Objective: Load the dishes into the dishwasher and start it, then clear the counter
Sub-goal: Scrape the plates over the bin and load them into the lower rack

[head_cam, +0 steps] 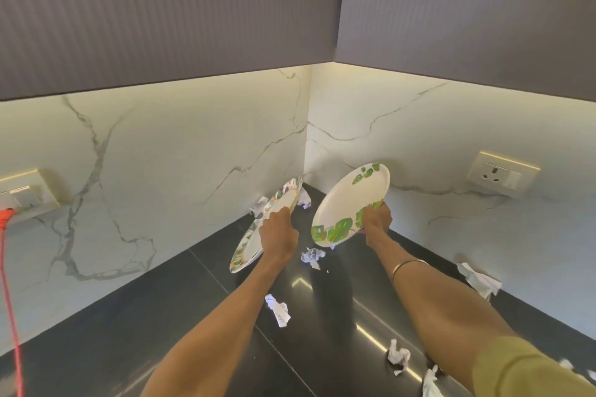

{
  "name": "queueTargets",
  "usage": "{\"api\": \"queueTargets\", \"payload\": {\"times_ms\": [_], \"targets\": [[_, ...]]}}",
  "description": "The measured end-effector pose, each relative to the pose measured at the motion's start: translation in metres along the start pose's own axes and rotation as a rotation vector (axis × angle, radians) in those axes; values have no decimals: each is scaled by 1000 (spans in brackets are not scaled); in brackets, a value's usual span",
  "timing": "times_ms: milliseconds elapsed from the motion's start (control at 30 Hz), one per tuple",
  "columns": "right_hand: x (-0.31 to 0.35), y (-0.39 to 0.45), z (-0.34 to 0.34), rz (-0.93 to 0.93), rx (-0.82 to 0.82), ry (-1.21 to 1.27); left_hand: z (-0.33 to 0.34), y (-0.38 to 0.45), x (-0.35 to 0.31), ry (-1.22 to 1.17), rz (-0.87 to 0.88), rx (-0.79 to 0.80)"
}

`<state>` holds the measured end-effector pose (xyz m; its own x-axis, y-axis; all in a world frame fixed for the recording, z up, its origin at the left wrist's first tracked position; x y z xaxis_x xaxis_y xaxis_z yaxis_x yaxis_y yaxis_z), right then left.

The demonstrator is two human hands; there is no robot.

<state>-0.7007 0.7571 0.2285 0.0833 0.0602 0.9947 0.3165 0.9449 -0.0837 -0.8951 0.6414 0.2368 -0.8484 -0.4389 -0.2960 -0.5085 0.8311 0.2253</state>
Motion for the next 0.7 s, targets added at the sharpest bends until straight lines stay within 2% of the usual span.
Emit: {"api": "queueTargets", "payload": {"times_ms": [233,367,533,700], "targets": [[6,-39,-51,-122,-68,-176,-8,-32,-19,-136,139,-31],[0,-66,-91,-127,-155,-203,-3,-61,-34,-176,250,9],[-8,-105,-146,-113,-260,-284,6,-105,-58,-208,369,-41],[-4,-143,-205,-114,-362,-333,-6,-154,-81,-261,442,7]]}}
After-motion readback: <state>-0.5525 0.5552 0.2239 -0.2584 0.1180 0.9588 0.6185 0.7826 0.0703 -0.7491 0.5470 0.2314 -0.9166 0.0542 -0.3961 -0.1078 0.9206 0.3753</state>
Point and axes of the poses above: each hand's wrist, its own y-axis towards the middle knuckle, its own z-axis out of the palm, x = y × z, the point moved 3 cm from there along y, towards the middle knuckle, and after that the axes turned 15 degrees about y, right-handed, at the moved point
